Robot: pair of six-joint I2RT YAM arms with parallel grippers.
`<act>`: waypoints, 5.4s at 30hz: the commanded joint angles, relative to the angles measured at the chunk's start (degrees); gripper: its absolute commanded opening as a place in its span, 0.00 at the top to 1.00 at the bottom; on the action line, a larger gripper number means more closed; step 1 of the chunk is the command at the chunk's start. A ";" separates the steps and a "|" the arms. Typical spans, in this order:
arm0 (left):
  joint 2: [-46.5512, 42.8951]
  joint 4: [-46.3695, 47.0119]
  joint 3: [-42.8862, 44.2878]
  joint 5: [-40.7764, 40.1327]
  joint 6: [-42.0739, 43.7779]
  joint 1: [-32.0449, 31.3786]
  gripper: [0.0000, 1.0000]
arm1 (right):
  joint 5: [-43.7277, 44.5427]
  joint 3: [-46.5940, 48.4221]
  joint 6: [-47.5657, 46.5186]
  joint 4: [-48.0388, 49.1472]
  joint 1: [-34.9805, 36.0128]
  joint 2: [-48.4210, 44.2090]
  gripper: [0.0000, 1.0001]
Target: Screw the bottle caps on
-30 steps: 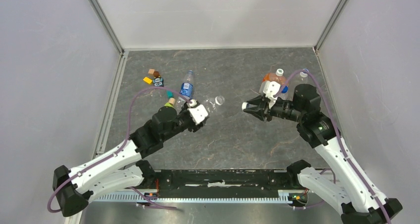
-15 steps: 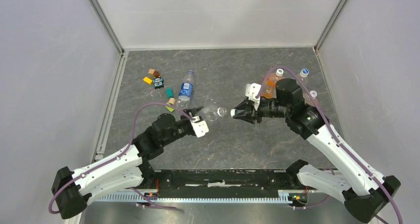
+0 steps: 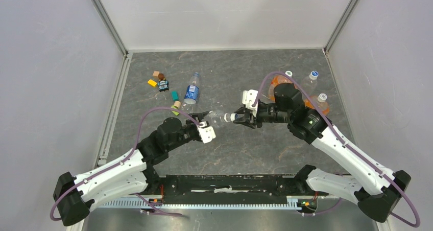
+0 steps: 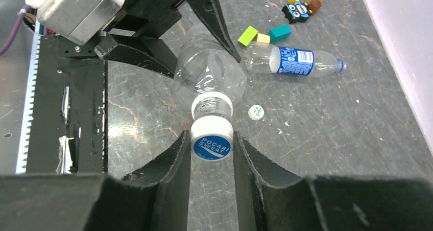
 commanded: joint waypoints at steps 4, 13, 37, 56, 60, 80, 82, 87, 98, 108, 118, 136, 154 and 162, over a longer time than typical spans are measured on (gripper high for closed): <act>-0.48 -0.01 0.97 1.47 1.71 -0.26 0.82 | 3.19 2.74 -0.98 2.58 0.91 0.19 1.00; -0.55 0.08 1.17 2.29 1.58 -0.26 0.83 | 0.48 4.24 -3.62 -1.21 2.31 2.46 1.00; -3.68 3.94 -1.42 6.09 2.06 -0.26 0.86 | 2.39 2.33 -7.86 -4.57 4.30 2.41 1.00; 0.05 -0.56 1.81 8.31 -0.95 -0.25 0.87 | -0.25 4.11 -11.51 -7.21 4.85 5.59 1.00; -0.16 0.92 1.64 9.44 -2.61 -0.24 0.87 | -1.63 2.28 -11.91 -5.41 4.87 4.71 1.00; -0.87 12.43 -3.58 6.43 -1.56 -0.26 0.95 | 3.65 1.72 3.56 -0.55 4.89 8.03 1.00; -0.85 14.12 -4.13 5.80 -1.92 -0.26 0.95 | 5.74 0.79 6.82 1.03 4.89 7.67 1.00; 0.26 16.92 -5.12 5.70 -2.00 -0.26 0.96 | 6.17 -1.65 14.62 5.30 4.90 6.98 1.00; 2.44 22.92 -6.93 6.35 -3.90 -0.57 0.97 | 8.32 -5.32 32.47 12.44 4.81 8.21 1.00; 3.92 23.83 -7.44 3.77 -3.17 -1.05 0.98 | 17.16 -7.65 51.29 14.17 4.72 8.03 1.00; 5.51 24.09 -7.42 -0.67 -2.67 -1.83 0.98 | 22.27 -9.92 67.89 14.67 4.89 7.51 1.00; 5.43 27.28 -7.51 1.07 -11.33 -2.72 0.98 | 15.89 -11.76 54.24 22.91 4.95 5.04 1.00; 5.77 30.10 -8.10 5.80 -12.76 -2.68 0.98 | -3.28 -3.01 38.22 14.43 -0.04 9.21 1.00; 6.15 16.00 0.02 2.36 -19.59 -2.70 0.98 | 3.86 -0.06 30.78 7.47 0.05 9.12 1.00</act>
